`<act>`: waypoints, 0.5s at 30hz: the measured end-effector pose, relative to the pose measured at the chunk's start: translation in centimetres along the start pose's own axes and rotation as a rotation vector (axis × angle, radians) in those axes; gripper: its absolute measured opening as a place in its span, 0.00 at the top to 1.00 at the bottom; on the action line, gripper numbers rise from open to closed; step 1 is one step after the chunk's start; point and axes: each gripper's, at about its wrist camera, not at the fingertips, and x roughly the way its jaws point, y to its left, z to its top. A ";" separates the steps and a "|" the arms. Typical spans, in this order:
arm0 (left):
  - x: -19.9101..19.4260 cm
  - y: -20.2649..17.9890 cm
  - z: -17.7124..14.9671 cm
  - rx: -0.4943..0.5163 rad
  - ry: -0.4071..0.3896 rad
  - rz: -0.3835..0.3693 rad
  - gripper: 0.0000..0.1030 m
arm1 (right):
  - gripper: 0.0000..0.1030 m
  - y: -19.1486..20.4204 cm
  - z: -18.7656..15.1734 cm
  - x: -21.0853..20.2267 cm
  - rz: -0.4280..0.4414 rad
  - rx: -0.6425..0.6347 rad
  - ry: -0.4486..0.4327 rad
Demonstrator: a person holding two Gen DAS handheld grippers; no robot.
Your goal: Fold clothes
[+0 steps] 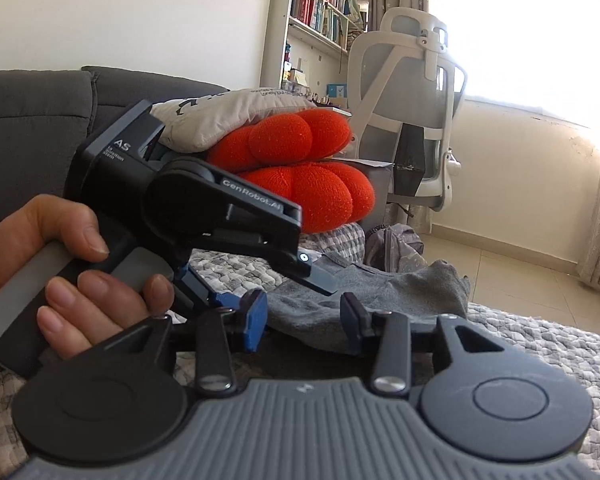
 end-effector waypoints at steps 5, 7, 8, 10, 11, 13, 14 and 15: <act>0.3 -0.1 -0.1 0.028 0.012 0.044 0.62 | 0.48 -2.8 -0.3 -0.7 -0.104 0.036 0.010; 0.5 -0.1 0.0 0.016 0.015 0.039 0.68 | 0.48 -3.3 -0.9 -0.3 -0.085 0.060 0.047; 0.6 -0.1 0.0 0.014 0.012 0.046 0.73 | 0.48 -3.4 -1.1 -0.1 -0.077 0.066 0.063; 0.7 -0.3 0.1 0.021 0.005 0.058 0.78 | 0.55 -2.6 -1.5 0.3 -0.083 0.023 0.074; 0.6 -0.4 0.2 0.034 -0.004 0.068 0.80 | 0.74 -2.1 -1.6 0.7 -0.115 -0.024 0.086; 0.3 -0.5 0.5 0.037 -0.024 0.074 0.81 | 0.87 -1.7 -1.5 1.3 -0.157 -0.071 0.111; 0.1 -0.5 0.7 0.034 -0.036 0.075 0.82 | 0.88 -1.8 -1.5 1.3 -0.148 -0.072 0.111; -0.1 -0.5 0.9 0.030 -0.049 0.075 0.83 | 0.89 -1.8 -1.5 1.3 -0.141 -0.077 0.112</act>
